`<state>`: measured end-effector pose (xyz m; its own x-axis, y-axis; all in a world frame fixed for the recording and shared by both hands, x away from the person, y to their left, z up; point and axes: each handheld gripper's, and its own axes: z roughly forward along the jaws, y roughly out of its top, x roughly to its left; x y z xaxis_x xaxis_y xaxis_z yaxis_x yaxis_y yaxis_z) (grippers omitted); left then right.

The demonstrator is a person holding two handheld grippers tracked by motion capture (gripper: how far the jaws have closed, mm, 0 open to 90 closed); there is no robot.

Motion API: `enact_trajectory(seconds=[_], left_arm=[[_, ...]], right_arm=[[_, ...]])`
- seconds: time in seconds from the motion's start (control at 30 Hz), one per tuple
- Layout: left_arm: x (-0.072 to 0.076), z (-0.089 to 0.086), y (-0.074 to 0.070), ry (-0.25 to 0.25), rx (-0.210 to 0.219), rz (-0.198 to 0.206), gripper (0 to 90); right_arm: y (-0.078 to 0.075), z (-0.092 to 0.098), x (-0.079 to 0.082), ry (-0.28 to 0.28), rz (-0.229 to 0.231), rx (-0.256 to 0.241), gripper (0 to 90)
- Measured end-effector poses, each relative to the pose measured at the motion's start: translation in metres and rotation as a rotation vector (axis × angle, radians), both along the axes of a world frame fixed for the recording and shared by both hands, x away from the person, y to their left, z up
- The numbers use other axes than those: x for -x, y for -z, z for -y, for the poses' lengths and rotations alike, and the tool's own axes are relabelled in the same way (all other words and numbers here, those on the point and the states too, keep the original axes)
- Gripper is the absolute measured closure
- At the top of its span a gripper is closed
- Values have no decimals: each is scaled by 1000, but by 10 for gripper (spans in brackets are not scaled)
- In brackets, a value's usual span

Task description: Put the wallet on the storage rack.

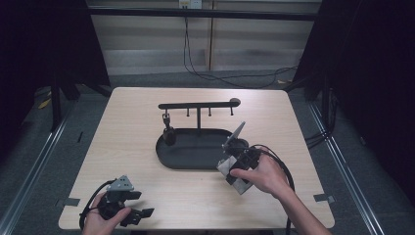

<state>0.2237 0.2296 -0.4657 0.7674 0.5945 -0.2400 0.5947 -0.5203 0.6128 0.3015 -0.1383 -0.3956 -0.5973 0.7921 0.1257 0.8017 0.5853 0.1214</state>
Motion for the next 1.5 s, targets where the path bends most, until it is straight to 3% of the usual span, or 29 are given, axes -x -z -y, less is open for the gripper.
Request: enact_trajectory(seconds=[0.17, 0.57, 1.0, 1.4, 1.5], left_arm=[[0, 0, 0, 1, 0, 0, 228], [0, 0, 0, 2, -1, 0, 228], [-1, 1, 1, 6, -4, -3, 228], [-2, 0, 2, 3, -3, -15, 228], [-3, 0, 3, -1, -2, -17, 228]], right_arm=[[-4, 2, -5, 10, 18, -14, 330], [-3, 13, -23, 95, 51, -60, 331], [7, 22, -41, 175, 50, -125, 331], [10, 24, -52, 204, 59, -113, 331], [9, 24, -55, 218, 61, -129, 331]])
